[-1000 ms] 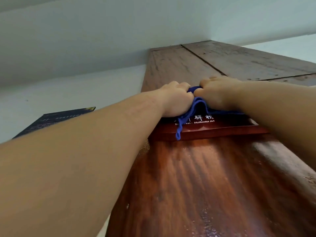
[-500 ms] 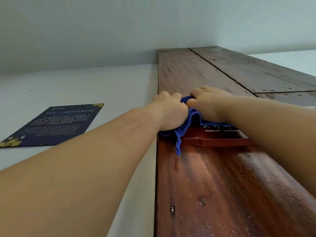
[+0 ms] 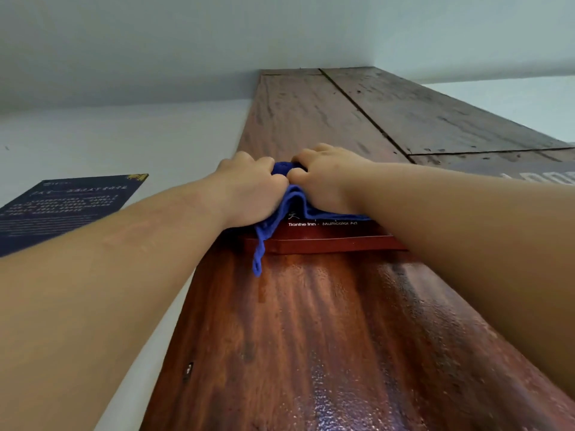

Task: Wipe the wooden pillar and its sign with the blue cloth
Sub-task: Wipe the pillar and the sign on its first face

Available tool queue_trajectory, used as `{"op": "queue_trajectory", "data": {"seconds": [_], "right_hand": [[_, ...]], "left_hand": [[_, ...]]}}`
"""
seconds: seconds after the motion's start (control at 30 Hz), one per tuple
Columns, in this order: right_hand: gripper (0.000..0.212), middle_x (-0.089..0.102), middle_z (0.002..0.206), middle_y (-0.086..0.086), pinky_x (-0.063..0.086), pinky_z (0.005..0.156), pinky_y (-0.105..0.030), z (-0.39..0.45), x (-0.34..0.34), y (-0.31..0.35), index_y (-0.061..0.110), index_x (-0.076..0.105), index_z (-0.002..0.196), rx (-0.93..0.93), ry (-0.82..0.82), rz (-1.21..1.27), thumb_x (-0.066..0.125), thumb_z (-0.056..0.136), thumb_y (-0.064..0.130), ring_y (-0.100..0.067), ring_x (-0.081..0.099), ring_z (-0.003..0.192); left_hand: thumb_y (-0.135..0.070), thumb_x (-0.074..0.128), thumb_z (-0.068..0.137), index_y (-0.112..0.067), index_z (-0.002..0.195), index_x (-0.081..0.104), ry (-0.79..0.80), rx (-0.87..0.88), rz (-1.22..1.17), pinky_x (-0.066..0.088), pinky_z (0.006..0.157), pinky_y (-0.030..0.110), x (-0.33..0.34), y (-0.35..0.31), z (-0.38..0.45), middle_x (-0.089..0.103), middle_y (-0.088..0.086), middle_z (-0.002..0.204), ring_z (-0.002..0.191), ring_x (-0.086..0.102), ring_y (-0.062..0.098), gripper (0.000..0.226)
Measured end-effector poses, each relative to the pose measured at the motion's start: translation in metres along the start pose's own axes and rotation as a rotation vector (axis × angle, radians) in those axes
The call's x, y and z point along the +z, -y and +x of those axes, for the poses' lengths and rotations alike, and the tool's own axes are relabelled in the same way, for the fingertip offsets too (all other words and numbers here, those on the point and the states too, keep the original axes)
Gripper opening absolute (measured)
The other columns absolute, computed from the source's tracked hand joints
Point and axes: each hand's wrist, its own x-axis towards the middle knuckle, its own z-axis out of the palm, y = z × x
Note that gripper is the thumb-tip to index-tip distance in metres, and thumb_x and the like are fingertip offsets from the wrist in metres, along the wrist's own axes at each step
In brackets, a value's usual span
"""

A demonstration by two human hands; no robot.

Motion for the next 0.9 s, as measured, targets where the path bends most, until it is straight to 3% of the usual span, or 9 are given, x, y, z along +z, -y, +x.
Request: {"op": "queue_trajectory", "data": {"seconds": [0.13, 0.3, 0.43, 0.57, 0.73, 0.83, 0.9], "right_hand": [[0.05, 0.045, 0.135, -0.011, 0.033, 0.104, -0.046, 0.0, 0.001, -0.003, 0.014, 0.045, 0.129, -0.002, 0.004, 0.022, 0.023, 0.091, 0.039, -0.029, 0.037, 0.124], [0.048, 0.046, 0.133, -0.012, 0.034, 0.104, -0.045, 0.001, -0.001, -0.004, 0.016, 0.044, 0.131, 0.005, -0.025, 0.039, 0.025, 0.093, 0.039, -0.028, 0.041, 0.123], [0.041, 0.048, 0.129, -0.014, 0.037, 0.1, -0.043, -0.01, -0.005, -0.023, 0.011, 0.05, 0.124, -0.011, -0.026, -0.087, 0.025, 0.097, 0.03, -0.031, 0.041, 0.12], [0.039, 0.043, 0.134, -0.015, 0.034, 0.1, -0.042, -0.031, -0.012, -0.062, 0.011, 0.047, 0.128, -0.007, -0.033, -0.138, 0.024, 0.1, 0.026, -0.033, 0.038, 0.124], [0.046, 0.046, 0.131, -0.014, 0.035, 0.094, -0.038, -0.055, -0.012, -0.123, 0.012, 0.045, 0.131, 0.093, -0.043, -0.032, 0.026, 0.096, 0.036, -0.031, 0.043, 0.118], [0.045, 0.047, 0.13, -0.016, 0.033, 0.089, -0.035, -0.074, -0.015, -0.171, 0.011, 0.046, 0.128, 0.103, -0.045, -0.019, 0.026, 0.097, 0.036, -0.031, 0.042, 0.116], [0.045, 0.046, 0.132, -0.016, 0.032, 0.091, -0.036, -0.087, -0.019, -0.199, 0.01, 0.047, 0.128, 0.112, -0.048, -0.033, 0.026, 0.097, 0.036, -0.031, 0.041, 0.119]], "left_hand": [[-0.045, 0.023, 0.065, -0.024, 0.068, 0.04, 0.002, -0.008, -0.038, 0.044, 0.078, 0.046, -0.001, -0.003, -0.005, 0.052, 0.018, 0.096, 0.087, 0.049, 0.036, 0.028], [-0.044, 0.025, 0.07, -0.024, 0.068, 0.04, -0.005, -0.036, 0.047, 0.04, 0.073, 0.041, -0.008, -0.009, -0.008, 0.048, 0.013, 0.091, 0.082, 0.048, 0.031, 0.025], [-0.039, 0.023, 0.084, -0.022, 0.086, 0.046, 0.009, -0.014, 0.176, 0.041, 0.091, 0.045, -0.006, -0.033, 0.002, 0.047, 0.013, 0.108, 0.101, 0.046, 0.031, 0.029], [-0.04, 0.023, 0.087, -0.021, 0.112, 0.052, 0.007, 0.027, 0.295, 0.035, 0.091, 0.044, 0.008, -0.075, 0.018, 0.046, 0.016, 0.123, 0.115, 0.042, 0.038, 0.043], [-0.045, 0.013, 0.068, -0.019, 0.093, 0.046, 0.039, 0.104, 0.272, 0.038, 0.088, 0.047, 0.035, -0.131, 0.032, 0.041, 0.011, 0.098, 0.102, 0.044, 0.038, 0.049], [-0.051, 0.001, 0.052, -0.013, 0.108, 0.054, 0.026, 0.179, 0.281, 0.04, 0.089, 0.049, 0.057, -0.176, 0.044, 0.049, 0.015, 0.114, 0.109, 0.044, 0.039, 0.086], [-0.05, 0.0, 0.051, -0.012, 0.112, 0.054, 0.016, 0.205, 0.299, 0.041, 0.09, 0.05, 0.07, -0.204, 0.052, 0.05, 0.016, 0.119, 0.11, 0.044, 0.039, 0.09]]}}
